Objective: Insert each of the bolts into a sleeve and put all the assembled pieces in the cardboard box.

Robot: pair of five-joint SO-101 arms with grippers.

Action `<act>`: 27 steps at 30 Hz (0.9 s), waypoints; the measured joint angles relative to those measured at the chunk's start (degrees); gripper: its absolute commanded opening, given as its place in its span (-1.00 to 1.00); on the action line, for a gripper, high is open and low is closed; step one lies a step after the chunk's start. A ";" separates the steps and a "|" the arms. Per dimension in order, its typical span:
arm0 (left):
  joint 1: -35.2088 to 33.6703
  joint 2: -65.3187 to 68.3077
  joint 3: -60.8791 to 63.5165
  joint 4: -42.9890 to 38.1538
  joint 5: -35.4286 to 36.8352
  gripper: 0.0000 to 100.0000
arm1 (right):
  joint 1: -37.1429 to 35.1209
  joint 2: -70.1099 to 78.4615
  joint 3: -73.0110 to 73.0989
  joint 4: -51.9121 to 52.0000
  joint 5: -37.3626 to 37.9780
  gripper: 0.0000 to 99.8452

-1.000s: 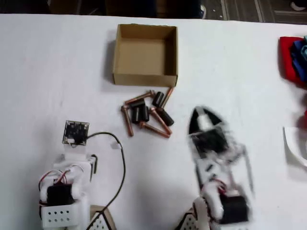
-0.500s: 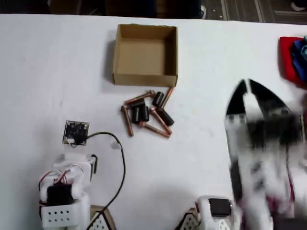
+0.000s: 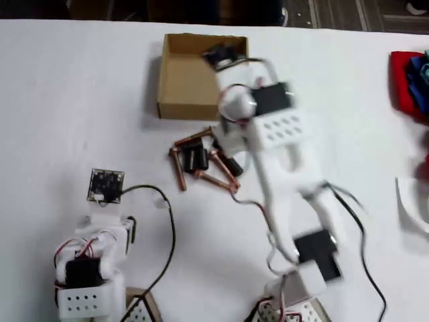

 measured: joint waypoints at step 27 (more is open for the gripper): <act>0.00 0.00 0.00 0.00 0.00 -0.67 | 5.01 27.78 -0.18 -14.68 4.13 -0.58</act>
